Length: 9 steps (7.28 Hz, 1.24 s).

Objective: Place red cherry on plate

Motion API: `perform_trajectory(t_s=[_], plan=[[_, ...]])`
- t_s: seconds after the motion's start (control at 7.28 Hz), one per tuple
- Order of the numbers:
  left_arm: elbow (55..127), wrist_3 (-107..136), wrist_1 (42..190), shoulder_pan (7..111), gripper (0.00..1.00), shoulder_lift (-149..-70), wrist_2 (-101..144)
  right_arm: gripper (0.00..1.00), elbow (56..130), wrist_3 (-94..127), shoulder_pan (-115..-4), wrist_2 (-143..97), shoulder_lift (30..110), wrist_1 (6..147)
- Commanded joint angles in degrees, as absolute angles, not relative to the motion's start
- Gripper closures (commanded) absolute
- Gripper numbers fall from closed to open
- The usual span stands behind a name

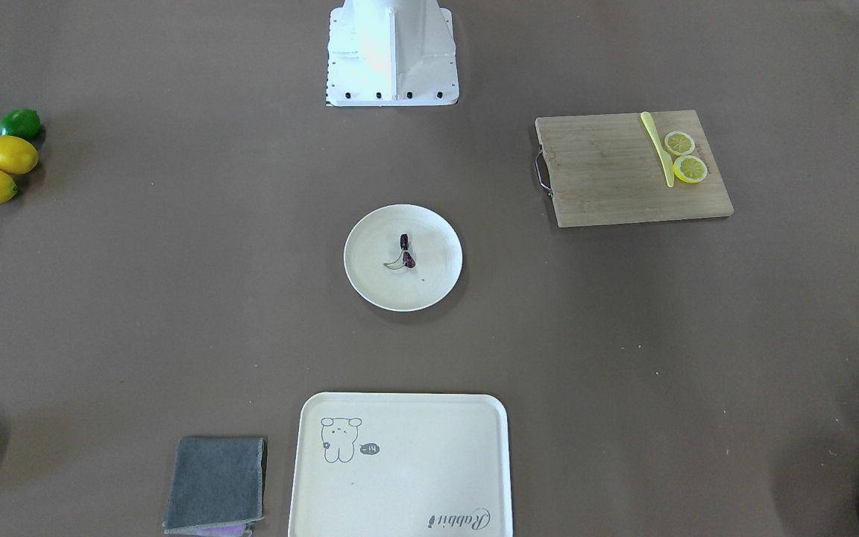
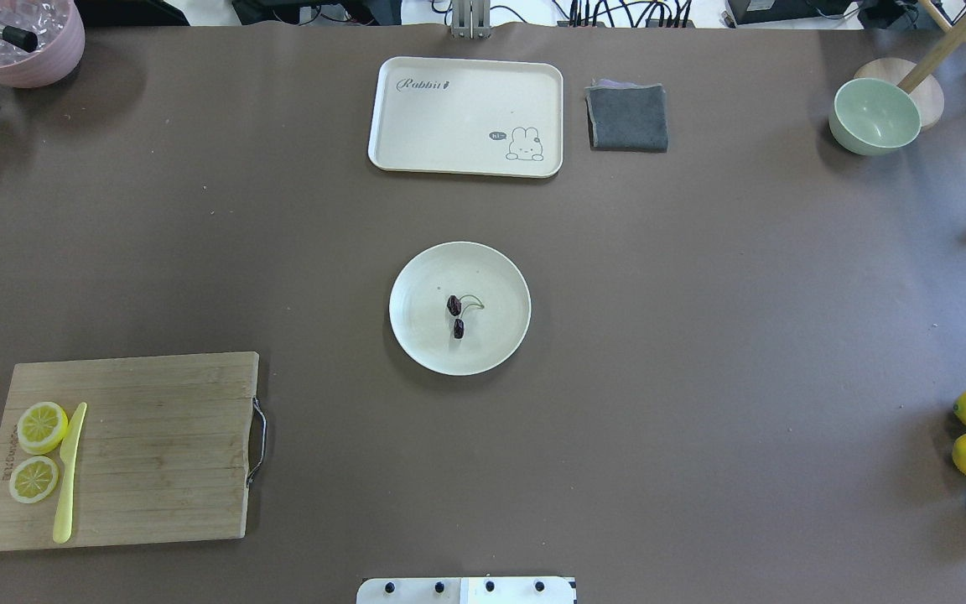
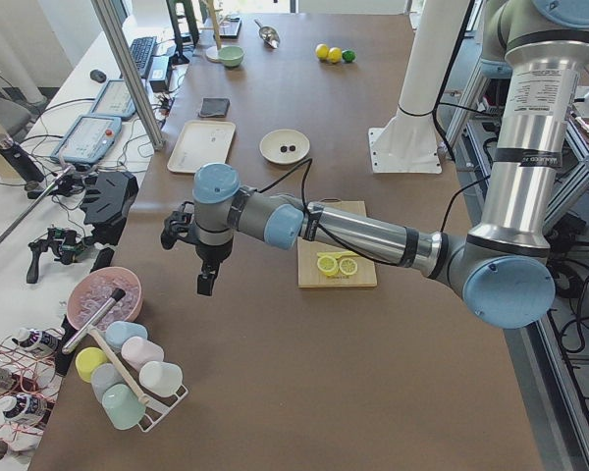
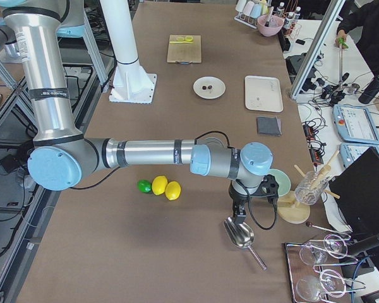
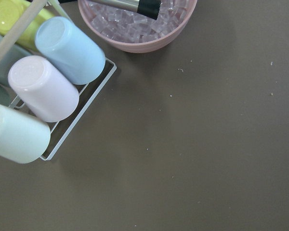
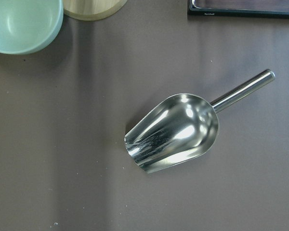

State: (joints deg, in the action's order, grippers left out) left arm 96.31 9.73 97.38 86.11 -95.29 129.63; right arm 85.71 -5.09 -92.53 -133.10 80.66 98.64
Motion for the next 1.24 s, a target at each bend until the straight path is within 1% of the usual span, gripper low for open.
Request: perform_trajectory(t_s=[0.0, 0.27, 1.1], plan=[[94.6, 7.4, 97.7, 87.9, 0.02, -93.2, 130.3, 0.0, 85.8, -5.1, -92.4, -133.5, 81.4, 99.1], [92.6, 7.4, 97.6, 88.0, 0.02, -93.2, 130.3, 0.0, 86.0, -4.9, -92.3, -133.5, 81.7, 99.1], [93.0, 7.6, 97.8, 88.2, 0.02, -92.4, 130.7, 0.0, 86.0, -2.7, -91.6, -133.9, 81.9, 96.5]])
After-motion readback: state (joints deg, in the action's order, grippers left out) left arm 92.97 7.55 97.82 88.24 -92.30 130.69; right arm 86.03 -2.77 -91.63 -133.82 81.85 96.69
